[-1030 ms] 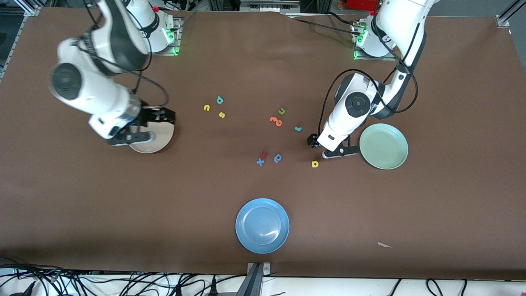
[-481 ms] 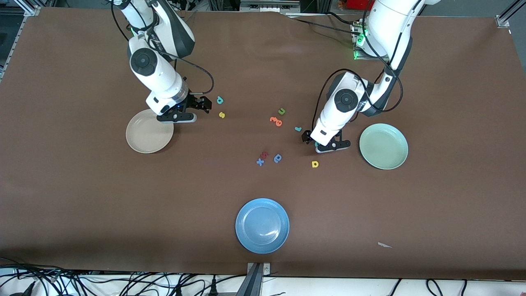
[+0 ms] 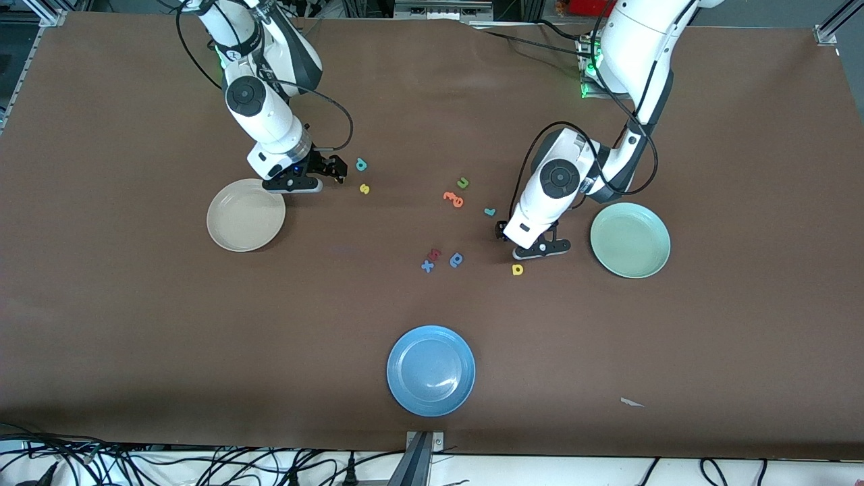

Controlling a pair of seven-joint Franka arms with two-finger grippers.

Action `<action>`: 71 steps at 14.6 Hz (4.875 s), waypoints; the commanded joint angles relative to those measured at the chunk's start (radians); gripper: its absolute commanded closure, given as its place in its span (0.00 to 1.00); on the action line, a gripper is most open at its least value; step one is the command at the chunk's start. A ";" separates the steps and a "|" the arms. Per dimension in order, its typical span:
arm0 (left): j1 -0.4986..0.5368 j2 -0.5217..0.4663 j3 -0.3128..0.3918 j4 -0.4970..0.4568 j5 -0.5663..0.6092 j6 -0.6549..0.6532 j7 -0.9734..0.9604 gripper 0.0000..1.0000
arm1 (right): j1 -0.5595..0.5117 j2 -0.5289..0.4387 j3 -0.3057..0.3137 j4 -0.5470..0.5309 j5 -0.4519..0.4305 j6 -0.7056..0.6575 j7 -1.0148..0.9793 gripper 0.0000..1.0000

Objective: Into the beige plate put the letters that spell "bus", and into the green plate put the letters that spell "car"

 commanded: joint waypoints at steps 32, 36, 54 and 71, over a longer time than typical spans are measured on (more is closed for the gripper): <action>0.358 -0.093 0.011 0.057 0.268 -0.368 0.828 0.00 | 0.073 0.179 -0.040 -0.089 -0.108 0.230 0.057 0.96; 0.341 -0.101 0.000 0.055 0.023 -0.331 0.705 0.00 | 0.070 0.114 -0.040 -0.082 -0.108 0.145 0.044 1.00; 0.191 -0.032 -0.310 -0.101 0.240 0.034 -0.644 0.03 | -0.070 0.060 -0.365 0.107 -0.119 -0.195 -0.677 1.00; 0.155 -0.001 -0.308 -0.078 0.242 0.048 -0.714 0.71 | -0.041 0.052 -0.006 0.113 -0.104 -0.152 0.038 0.00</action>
